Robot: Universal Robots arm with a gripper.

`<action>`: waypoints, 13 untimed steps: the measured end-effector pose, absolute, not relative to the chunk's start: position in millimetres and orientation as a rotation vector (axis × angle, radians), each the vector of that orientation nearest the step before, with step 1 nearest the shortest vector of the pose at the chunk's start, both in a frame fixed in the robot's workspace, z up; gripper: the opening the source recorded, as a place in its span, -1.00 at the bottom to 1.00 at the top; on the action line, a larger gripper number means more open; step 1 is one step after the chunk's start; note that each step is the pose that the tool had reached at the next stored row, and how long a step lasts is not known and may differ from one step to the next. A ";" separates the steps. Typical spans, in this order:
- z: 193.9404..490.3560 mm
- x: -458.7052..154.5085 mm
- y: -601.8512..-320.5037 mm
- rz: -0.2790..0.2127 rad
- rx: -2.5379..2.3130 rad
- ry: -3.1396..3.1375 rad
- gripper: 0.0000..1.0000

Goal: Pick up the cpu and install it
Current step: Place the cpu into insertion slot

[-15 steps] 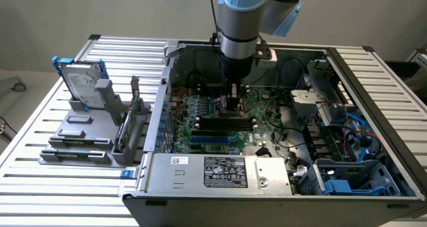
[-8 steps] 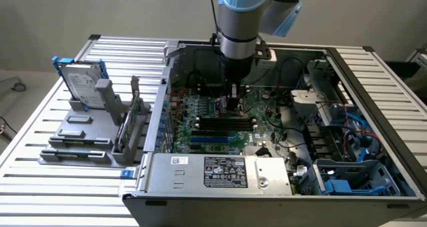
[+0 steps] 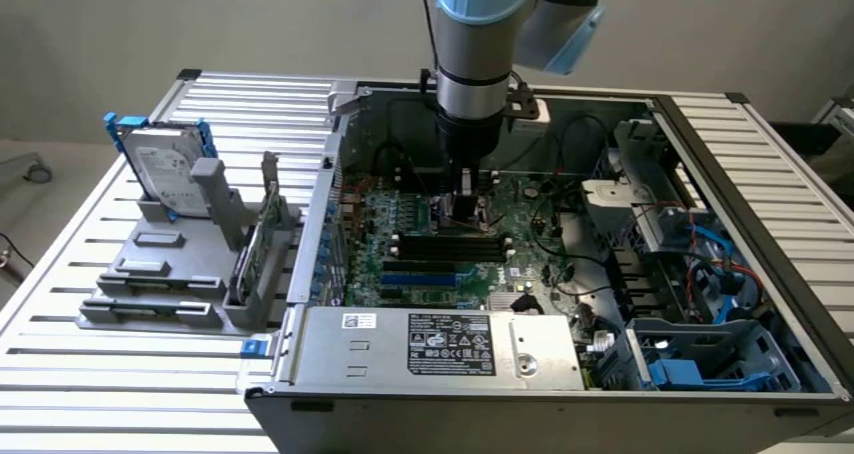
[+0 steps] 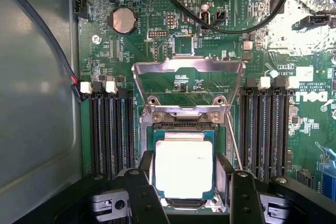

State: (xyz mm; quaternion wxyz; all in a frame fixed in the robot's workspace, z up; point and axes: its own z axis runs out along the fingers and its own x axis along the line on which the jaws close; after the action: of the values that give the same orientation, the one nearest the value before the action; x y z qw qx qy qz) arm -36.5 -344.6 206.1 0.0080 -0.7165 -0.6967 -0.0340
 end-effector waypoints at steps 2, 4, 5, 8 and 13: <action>205.2 -37.3 -344.2 -0.106 -2.242 -2.181 0.09; 204.5 -37.5 -343.9 -0.106 -2.246 -2.185 0.09; 204.1 -37.5 -343.7 -0.105 -2.248 -2.187 0.09; 203.1 -37.5 -343.2 -0.104 -2.256 -2.195 0.09; 202.0 -39.2 -341.8 -0.104 -2.262 -2.201 0.09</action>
State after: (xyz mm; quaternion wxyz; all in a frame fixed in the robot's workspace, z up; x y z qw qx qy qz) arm -39.2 -341.8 202.0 -0.0080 -0.7162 -0.6971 -0.0330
